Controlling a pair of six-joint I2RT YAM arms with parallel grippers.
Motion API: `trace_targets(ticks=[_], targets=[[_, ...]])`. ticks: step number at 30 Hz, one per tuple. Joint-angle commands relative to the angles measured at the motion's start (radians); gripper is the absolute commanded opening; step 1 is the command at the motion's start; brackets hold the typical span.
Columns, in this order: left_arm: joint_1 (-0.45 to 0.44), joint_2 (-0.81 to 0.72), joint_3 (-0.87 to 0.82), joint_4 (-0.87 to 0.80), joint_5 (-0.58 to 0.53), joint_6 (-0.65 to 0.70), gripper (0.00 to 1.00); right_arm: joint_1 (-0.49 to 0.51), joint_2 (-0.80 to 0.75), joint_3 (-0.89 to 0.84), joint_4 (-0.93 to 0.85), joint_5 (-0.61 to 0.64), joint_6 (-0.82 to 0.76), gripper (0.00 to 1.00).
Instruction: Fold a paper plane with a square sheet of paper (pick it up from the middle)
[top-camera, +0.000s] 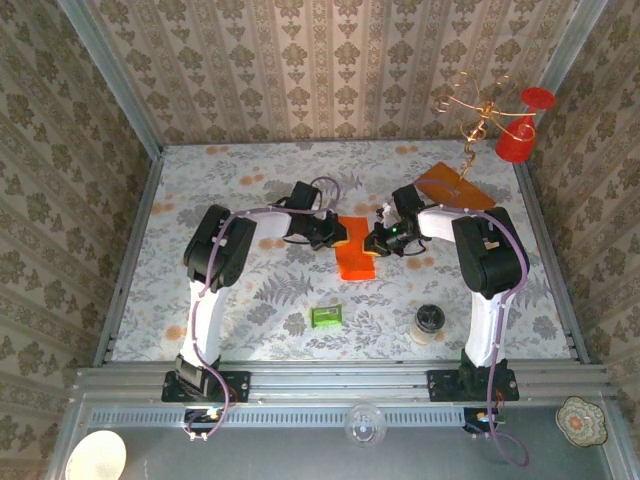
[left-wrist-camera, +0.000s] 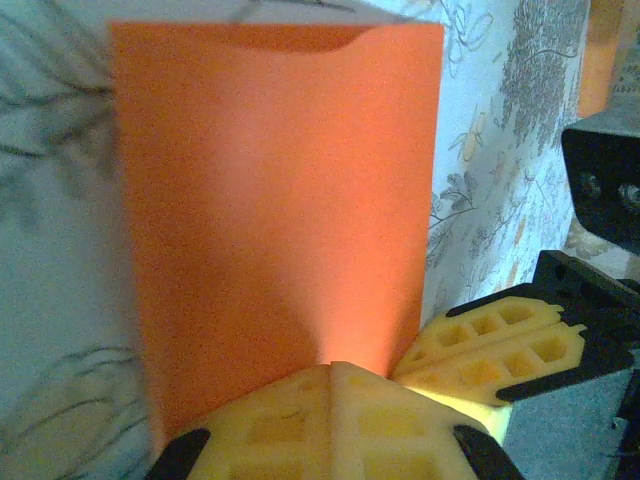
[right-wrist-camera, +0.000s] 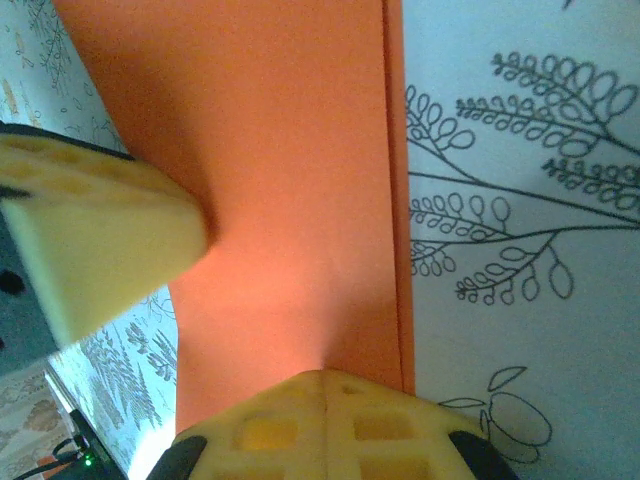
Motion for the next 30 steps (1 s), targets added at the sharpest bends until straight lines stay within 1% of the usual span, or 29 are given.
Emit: trace_targets(ticks=[1, 2, 4, 7, 10, 11, 13, 17, 21, 25, 30], targets=[[0.080, -0.007, -0.058, -0.063, -0.060, 0.053, 0.00, -0.002, 0.085, -0.046, -0.135, 0.215, 0.007, 0.06], [0.116, -0.014, -0.067, -0.075, -0.065, 0.064, 0.00, -0.002, 0.085, -0.045, -0.135, 0.216, 0.008, 0.06], [0.146, -0.035, -0.076, -0.092, -0.068, 0.079, 0.00, -0.003, 0.084, -0.046, -0.137, 0.216, 0.007, 0.06], [0.147, -0.094, -0.070, -0.113, -0.067, 0.094, 0.00, -0.003, 0.083, -0.047, -0.137, 0.216, 0.008, 0.06], [0.103, -0.153, -0.063, -0.107, -0.062, 0.088, 0.00, -0.003, 0.082, -0.047, -0.137, 0.218, 0.009, 0.06], [0.093, -0.167, -0.071, -0.087, -0.066, 0.074, 0.00, -0.002, 0.080, -0.047, -0.138, 0.218, 0.007, 0.06], [0.038, -0.187, -0.105, -0.011, -0.062, 0.025, 0.00, -0.003, 0.079, -0.050, -0.138, 0.221, 0.008, 0.06], [-0.036, -0.144, -0.108, 0.057, -0.038, -0.051, 0.00, -0.003, 0.079, -0.053, -0.137, 0.222, 0.009, 0.06], [-0.073, -0.082, -0.074, 0.042, -0.032, -0.058, 0.00, -0.004, 0.083, -0.052, -0.137, 0.222, 0.009, 0.06], [-0.054, -0.056, -0.089, 0.029, -0.052, -0.042, 0.00, -0.004, 0.081, -0.053, -0.135, 0.220, 0.008, 0.06], [0.033, -0.067, -0.146, 0.022, -0.050, -0.001, 0.00, -0.006, 0.081, -0.055, -0.135, 0.222, 0.006, 0.06]])
